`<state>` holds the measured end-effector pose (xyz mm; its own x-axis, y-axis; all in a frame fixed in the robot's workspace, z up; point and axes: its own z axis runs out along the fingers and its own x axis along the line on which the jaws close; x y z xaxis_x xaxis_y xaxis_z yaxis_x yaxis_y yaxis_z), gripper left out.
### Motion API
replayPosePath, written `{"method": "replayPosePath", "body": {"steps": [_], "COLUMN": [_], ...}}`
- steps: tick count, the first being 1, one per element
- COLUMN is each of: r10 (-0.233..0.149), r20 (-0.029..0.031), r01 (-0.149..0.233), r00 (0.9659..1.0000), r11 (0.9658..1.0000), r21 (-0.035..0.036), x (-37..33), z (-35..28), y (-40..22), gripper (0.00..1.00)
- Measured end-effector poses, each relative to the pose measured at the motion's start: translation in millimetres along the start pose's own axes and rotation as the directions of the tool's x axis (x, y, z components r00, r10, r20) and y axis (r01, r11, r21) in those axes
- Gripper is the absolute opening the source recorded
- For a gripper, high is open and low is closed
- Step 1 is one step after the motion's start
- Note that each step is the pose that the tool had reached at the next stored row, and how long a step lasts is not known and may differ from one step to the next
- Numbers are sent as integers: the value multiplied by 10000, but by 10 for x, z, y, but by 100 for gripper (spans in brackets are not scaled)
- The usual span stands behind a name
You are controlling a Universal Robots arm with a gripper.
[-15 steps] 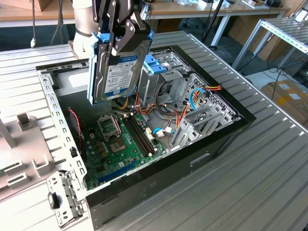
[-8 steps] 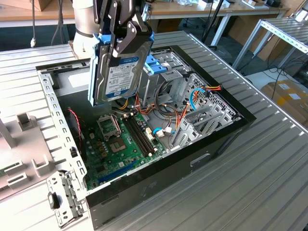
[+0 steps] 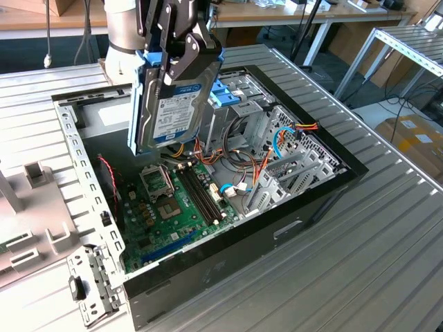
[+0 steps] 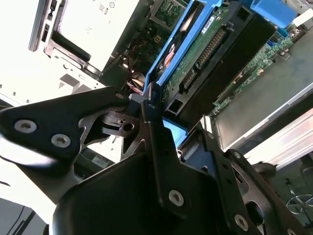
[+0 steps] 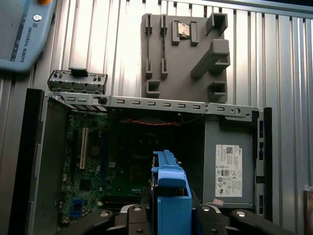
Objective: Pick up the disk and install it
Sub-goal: 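Pick up the disk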
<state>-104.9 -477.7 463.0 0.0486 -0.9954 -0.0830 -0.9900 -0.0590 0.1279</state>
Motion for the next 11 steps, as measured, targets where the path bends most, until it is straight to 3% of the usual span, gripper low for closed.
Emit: {"method": "replayPosePath", "body": {"steps": [11], "r10": [-1], "r20": [-1], "r01": [1], "r00": [10000], "r11": [10000], "r21": [0], "x": [62], "z": [-3], "y": [1], "gripper": [37]}}
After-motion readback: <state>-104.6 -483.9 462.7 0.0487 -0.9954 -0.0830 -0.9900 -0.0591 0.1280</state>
